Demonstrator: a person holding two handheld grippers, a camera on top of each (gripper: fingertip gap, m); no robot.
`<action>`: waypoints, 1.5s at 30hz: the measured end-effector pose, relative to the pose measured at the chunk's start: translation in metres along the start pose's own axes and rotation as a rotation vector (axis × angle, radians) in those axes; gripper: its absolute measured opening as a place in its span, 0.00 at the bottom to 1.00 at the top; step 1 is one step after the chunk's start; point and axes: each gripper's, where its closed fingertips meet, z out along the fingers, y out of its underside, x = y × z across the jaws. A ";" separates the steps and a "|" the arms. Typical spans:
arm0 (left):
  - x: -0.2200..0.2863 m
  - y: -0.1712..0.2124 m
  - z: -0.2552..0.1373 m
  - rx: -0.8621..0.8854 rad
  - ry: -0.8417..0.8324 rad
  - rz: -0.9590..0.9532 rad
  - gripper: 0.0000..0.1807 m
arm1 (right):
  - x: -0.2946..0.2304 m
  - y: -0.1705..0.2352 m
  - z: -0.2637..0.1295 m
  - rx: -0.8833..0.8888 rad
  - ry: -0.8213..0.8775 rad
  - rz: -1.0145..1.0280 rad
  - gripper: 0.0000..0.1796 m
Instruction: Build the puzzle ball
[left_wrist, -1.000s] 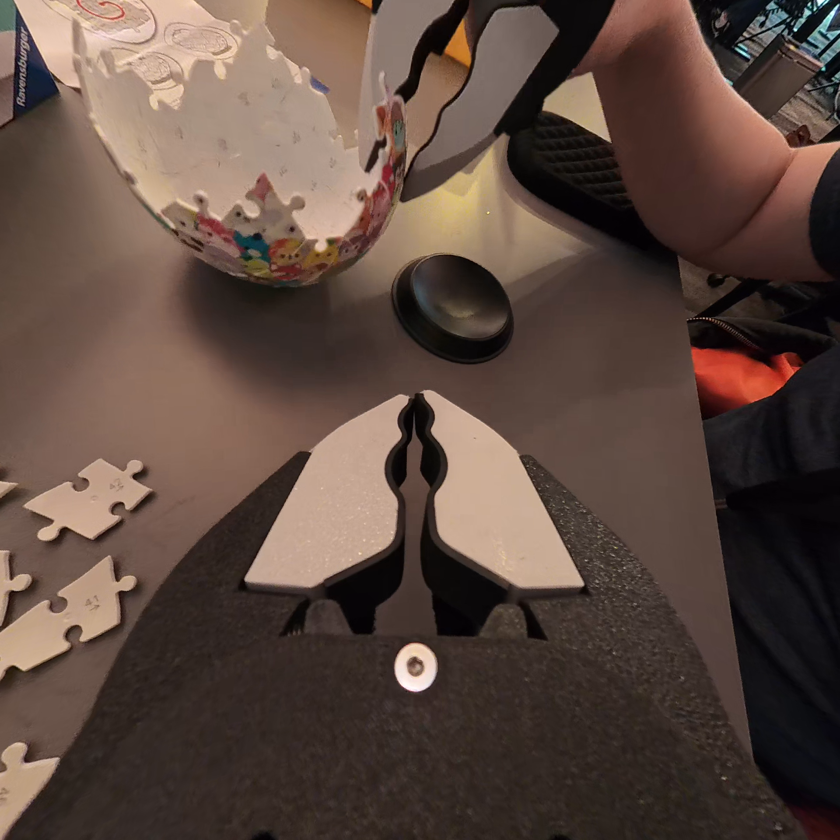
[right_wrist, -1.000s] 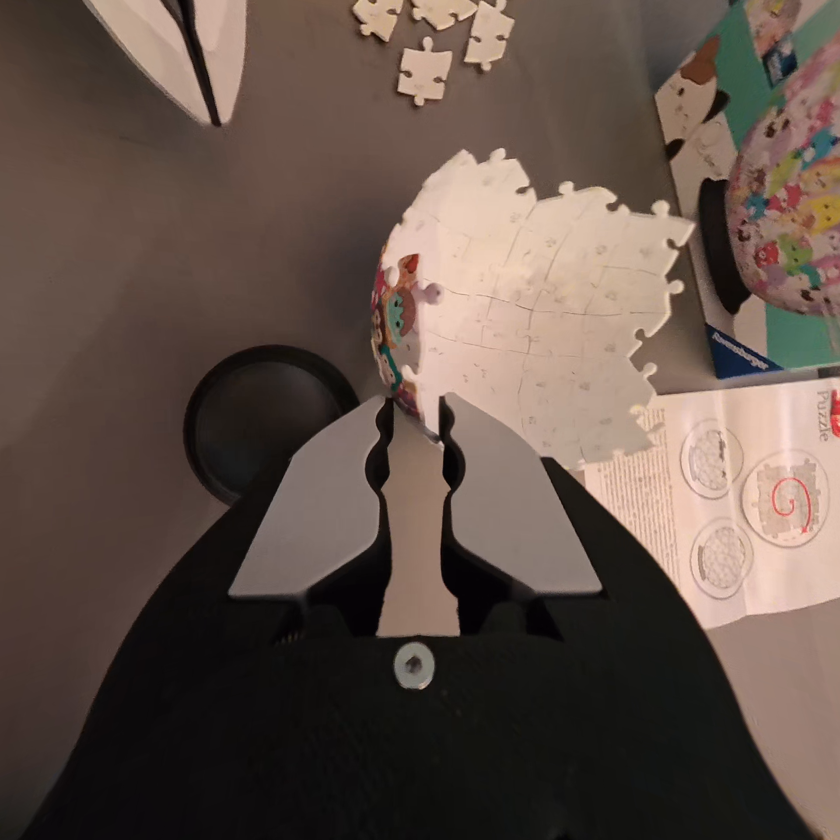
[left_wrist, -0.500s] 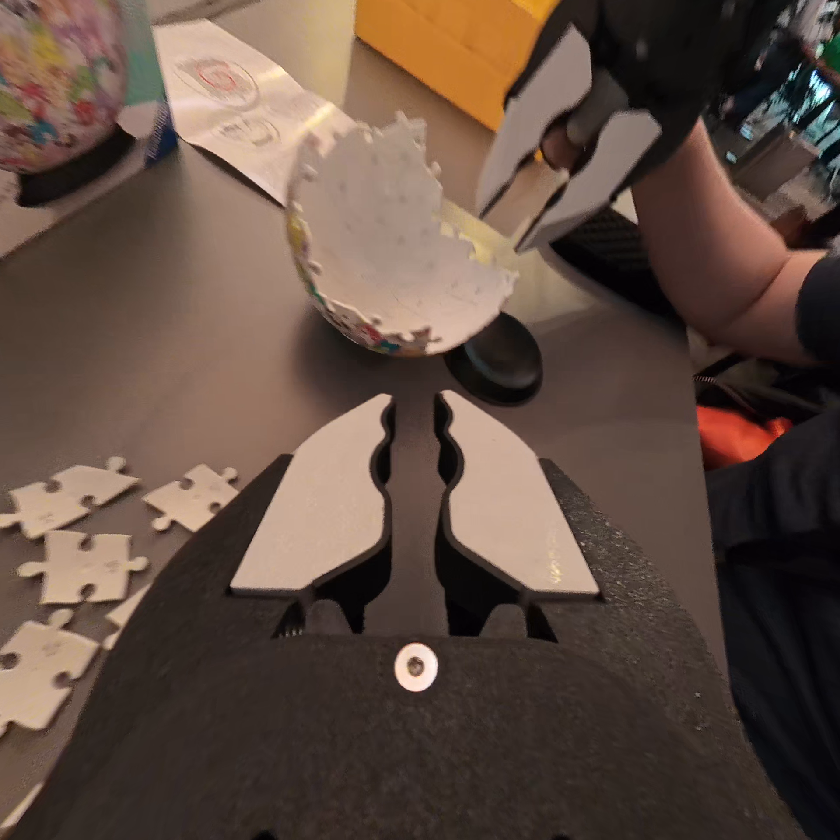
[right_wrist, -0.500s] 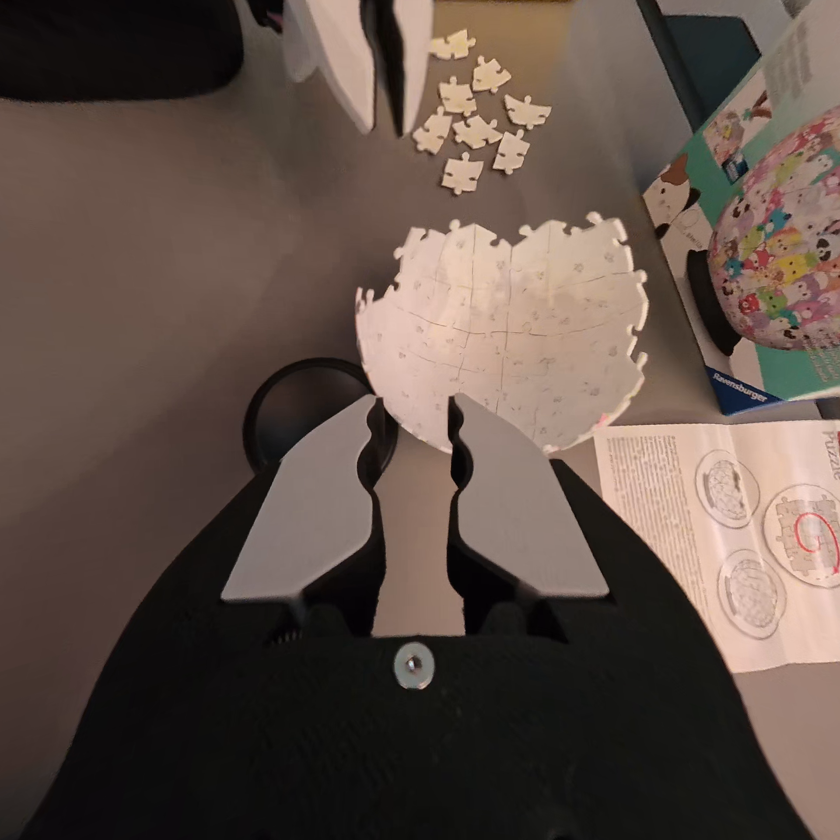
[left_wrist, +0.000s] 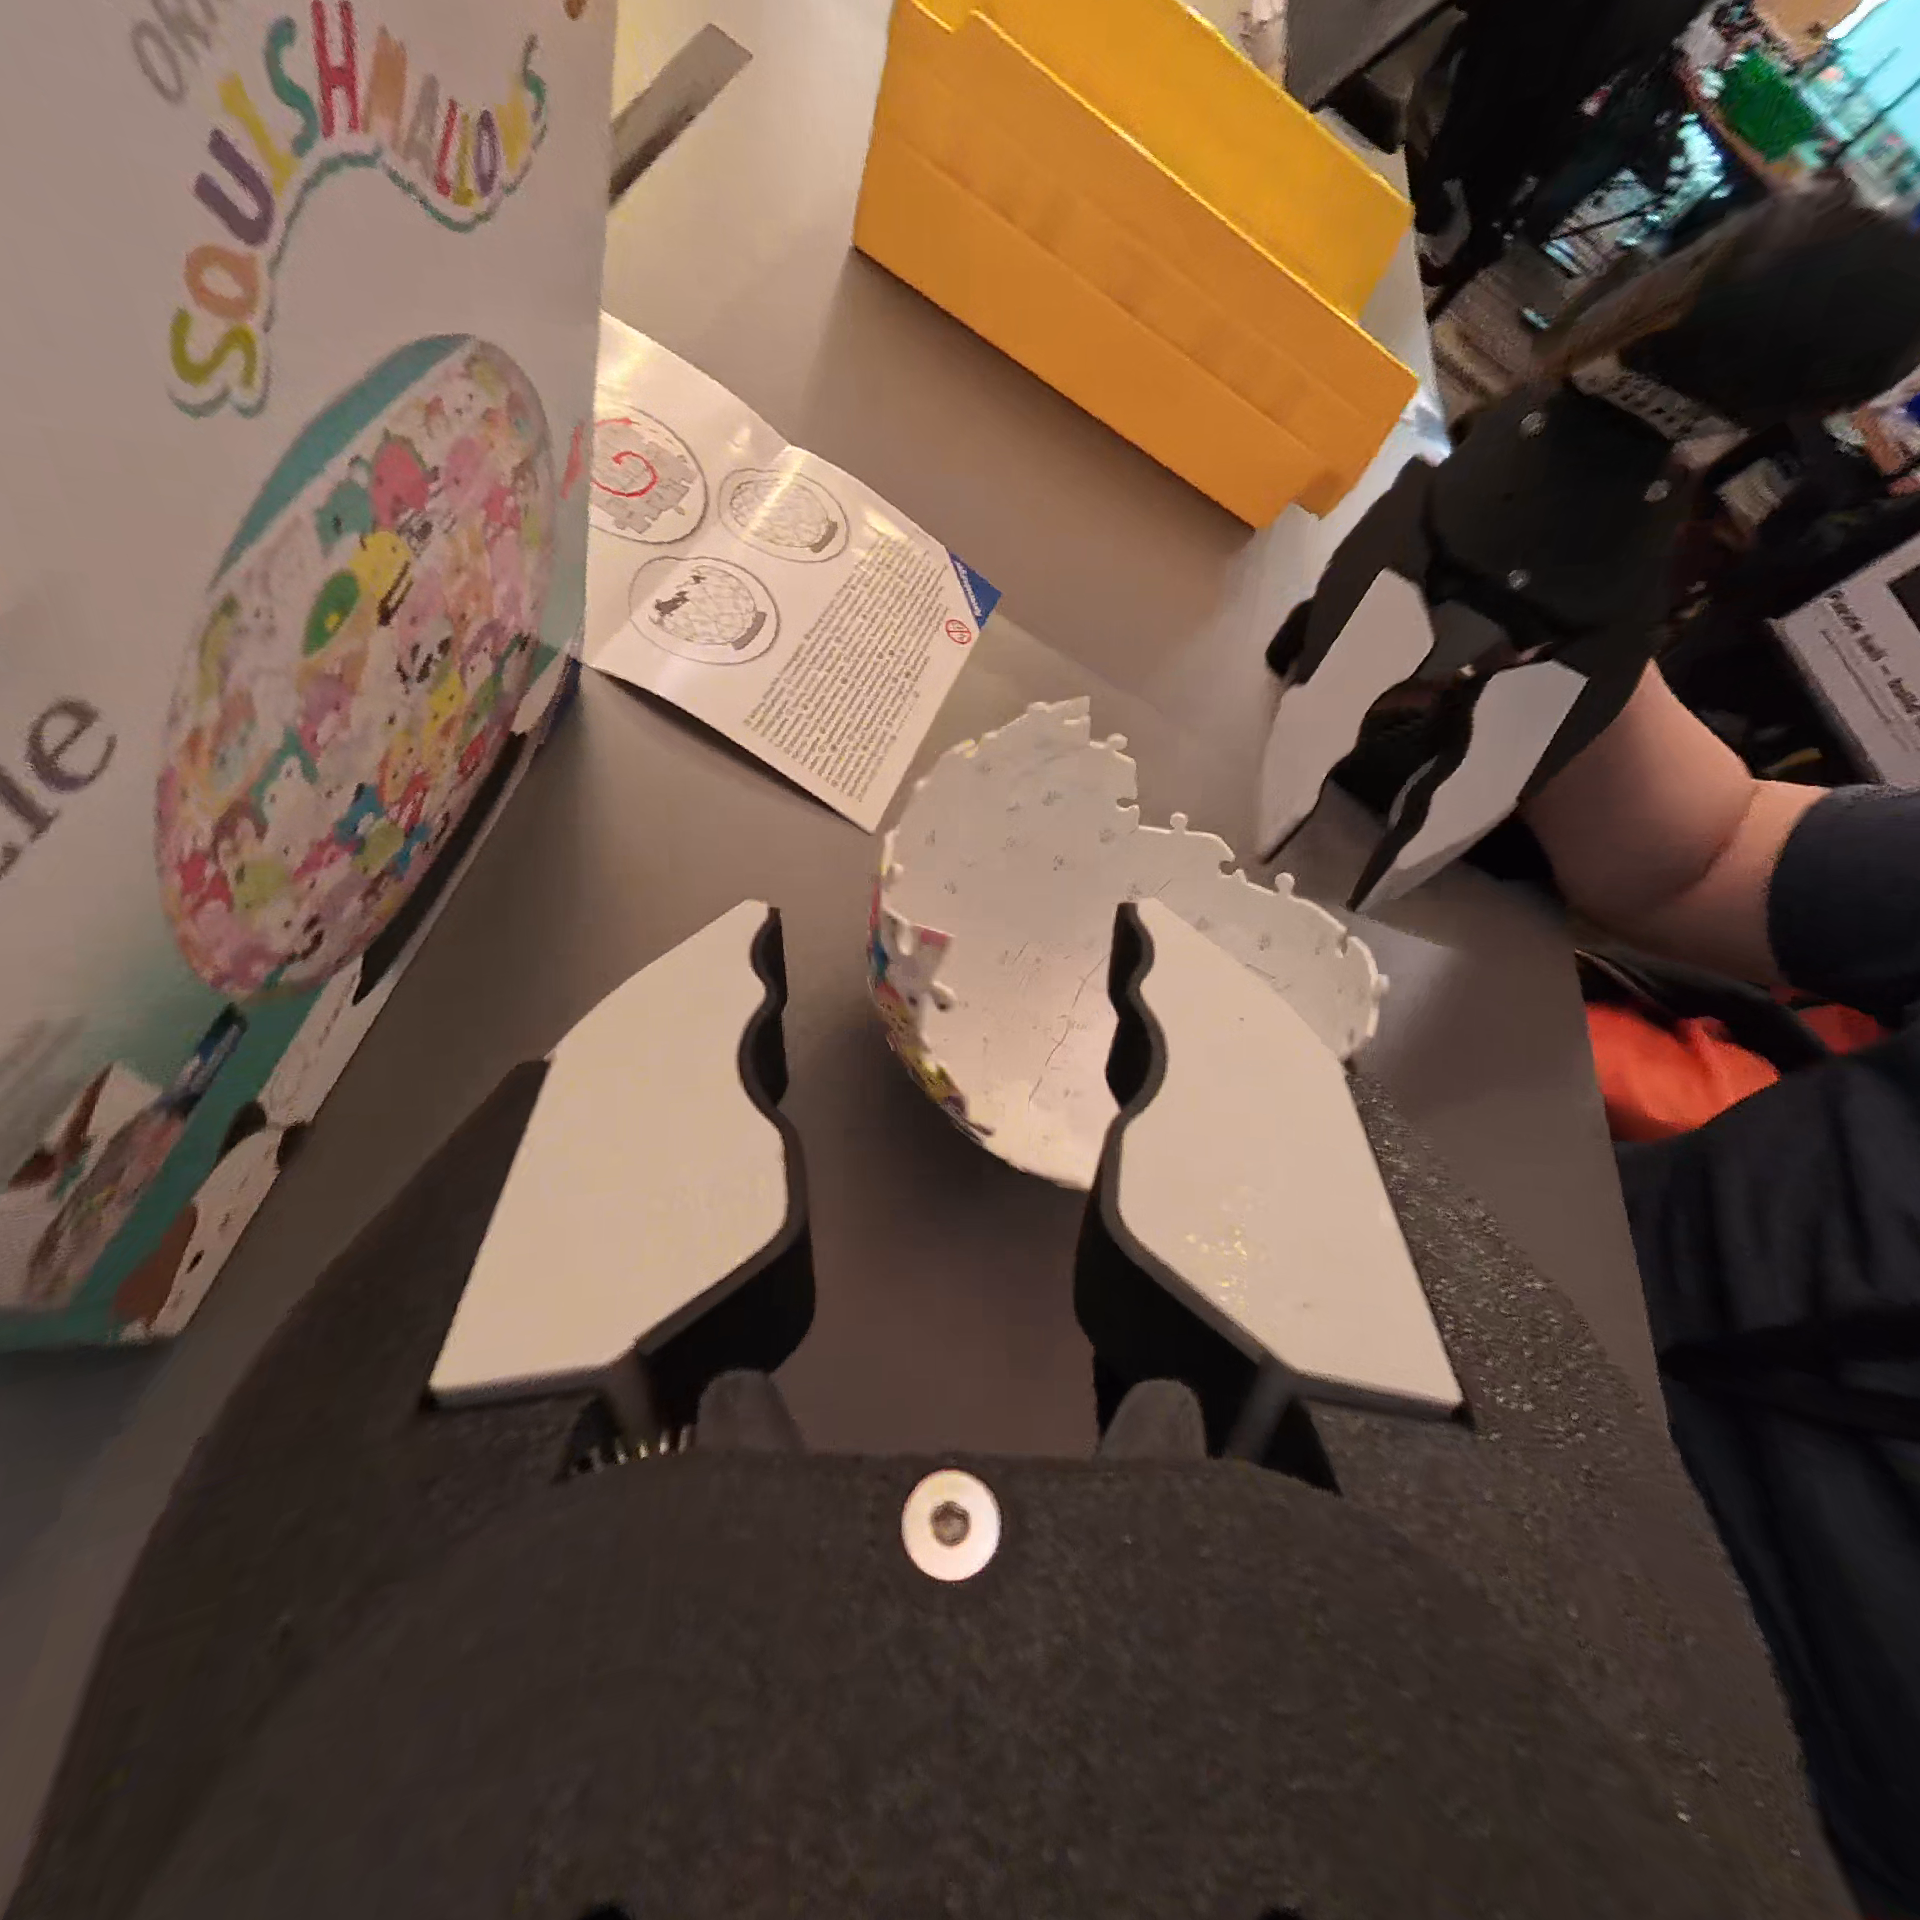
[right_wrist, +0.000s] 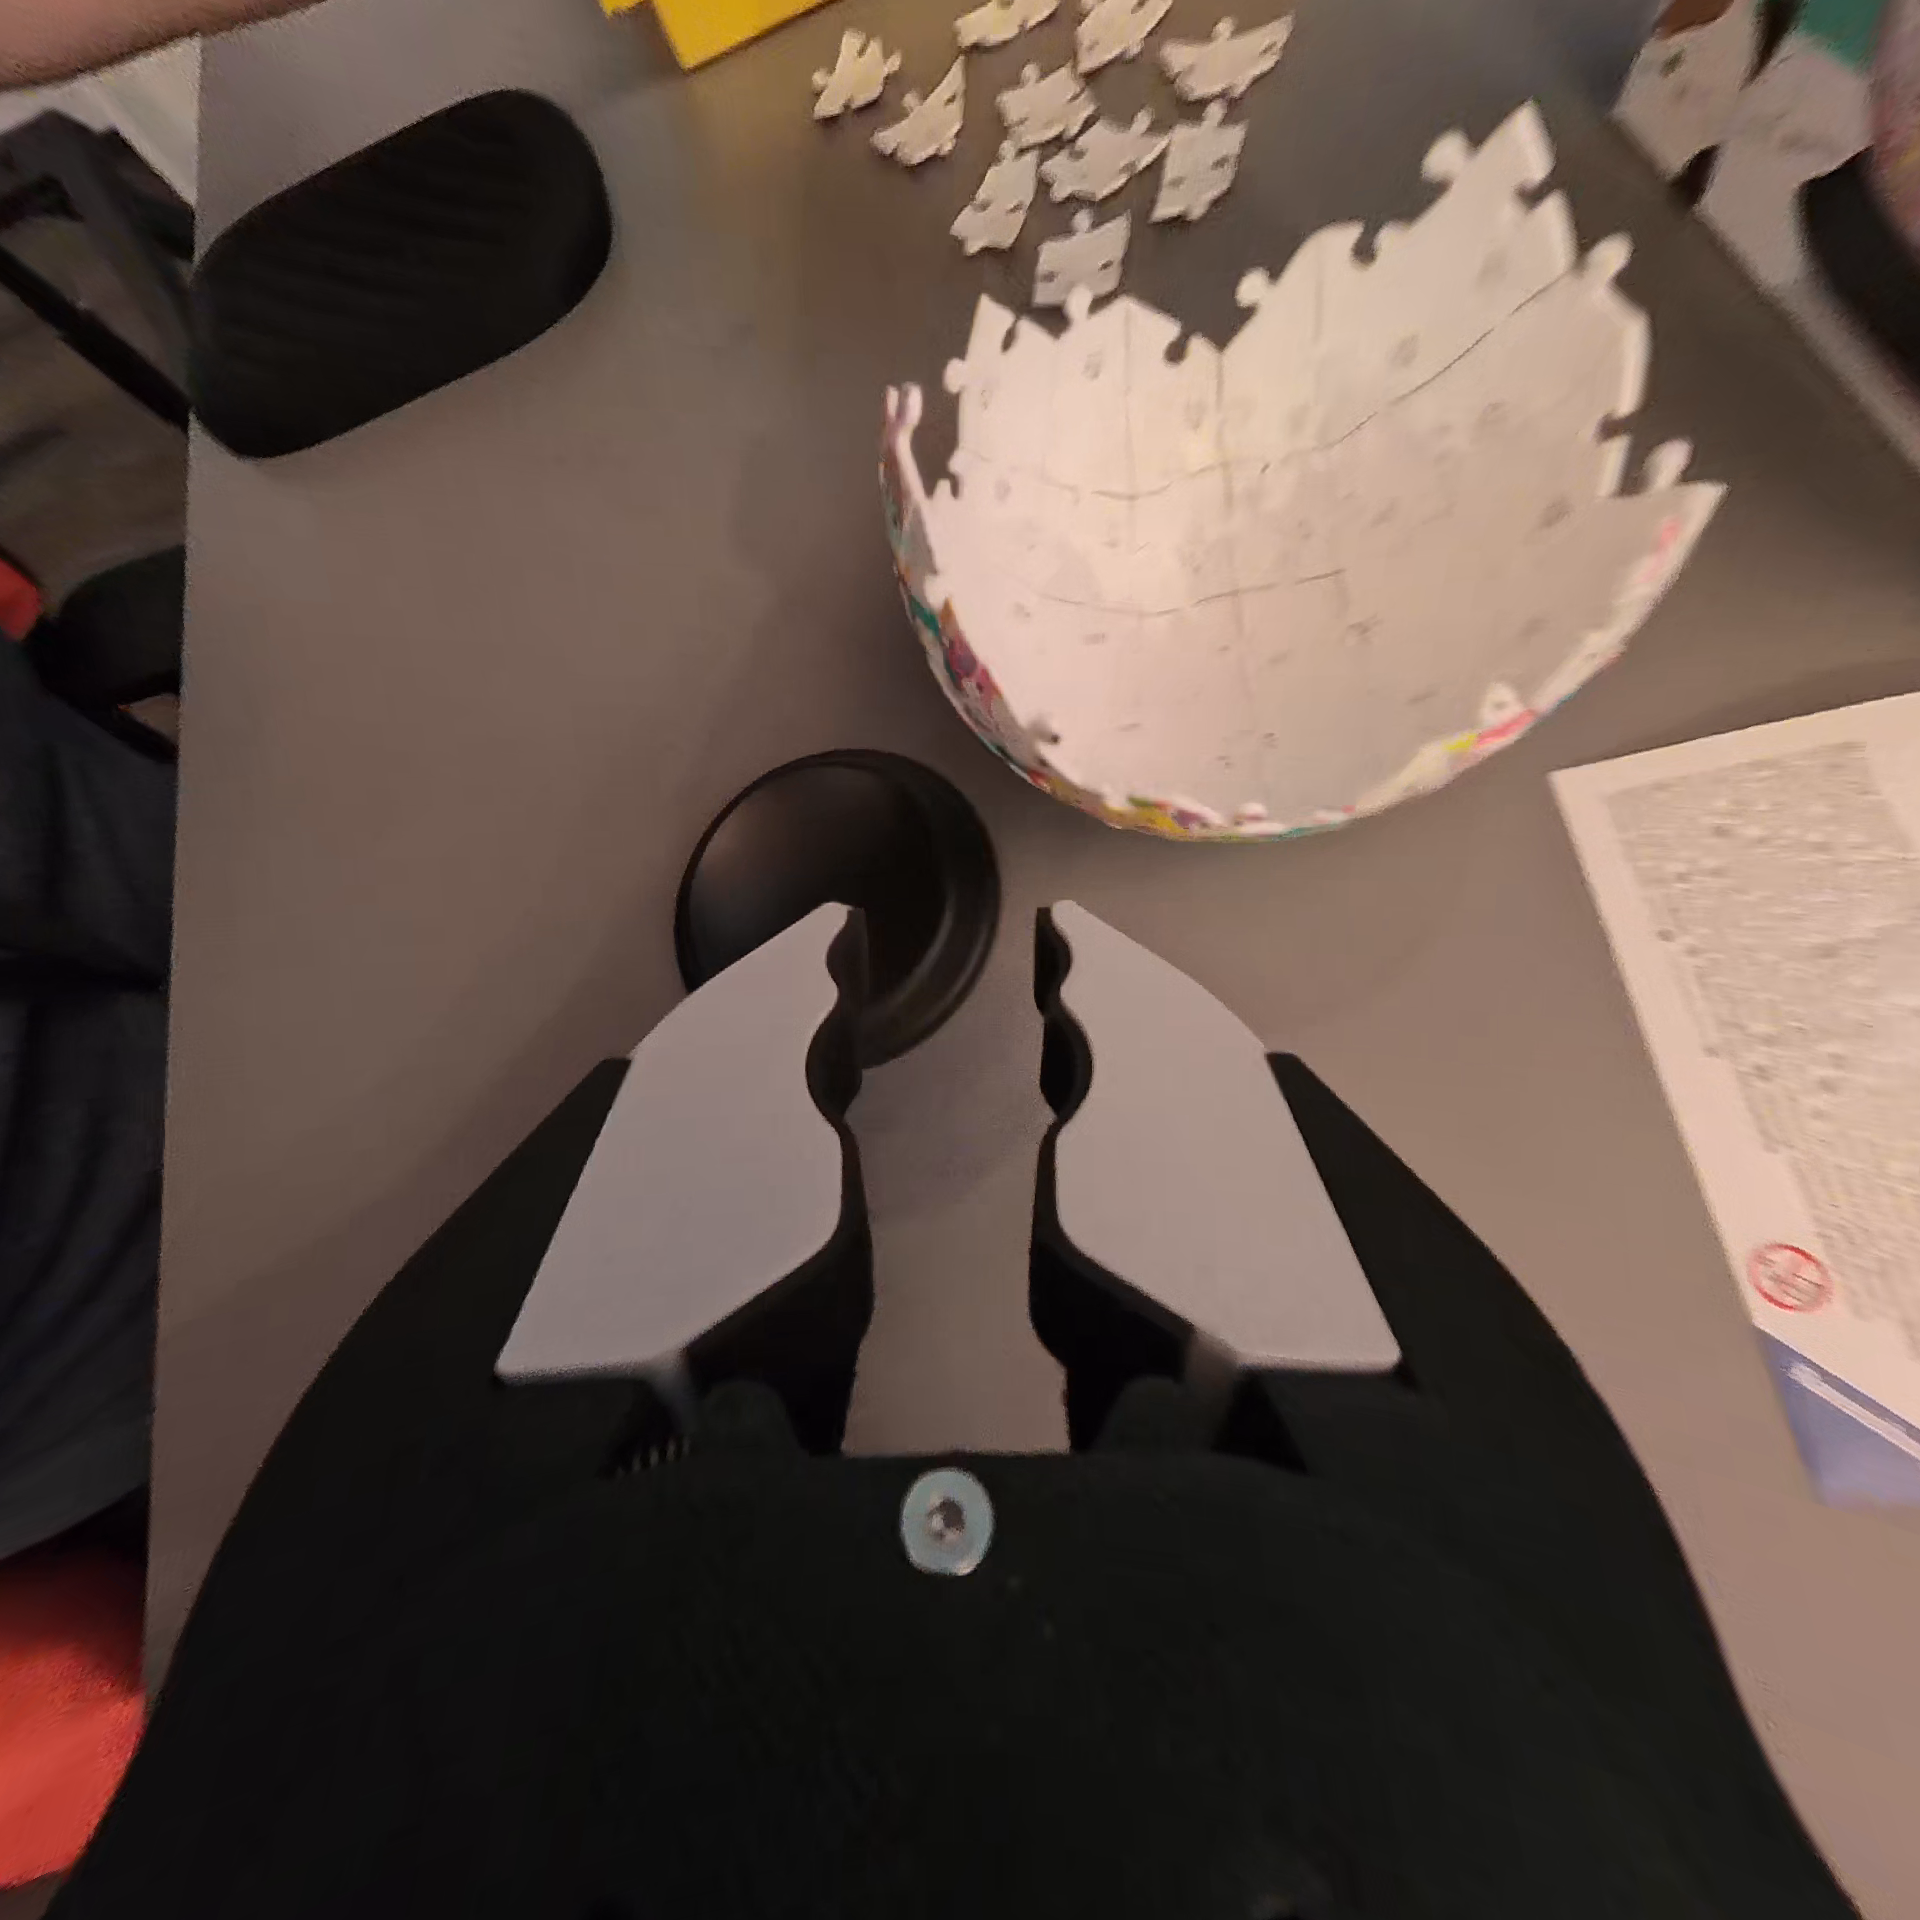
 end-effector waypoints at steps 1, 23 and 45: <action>0.001 -0.002 0.004 -0.003 0.028 0.002 0.33 | -0.003 0.003 0.005 -0.022 -0.016 0.000 0.18; 0.006 0.005 0.022 0.037 0.186 -0.099 0.36 | 0.024 0.002 0.022 0.008 0.081 0.032 0.22; 0.025 0.006 -0.005 0.128 0.191 -0.106 0.38 | 0.081 0.014 0.007 0.008 0.296 0.130 0.24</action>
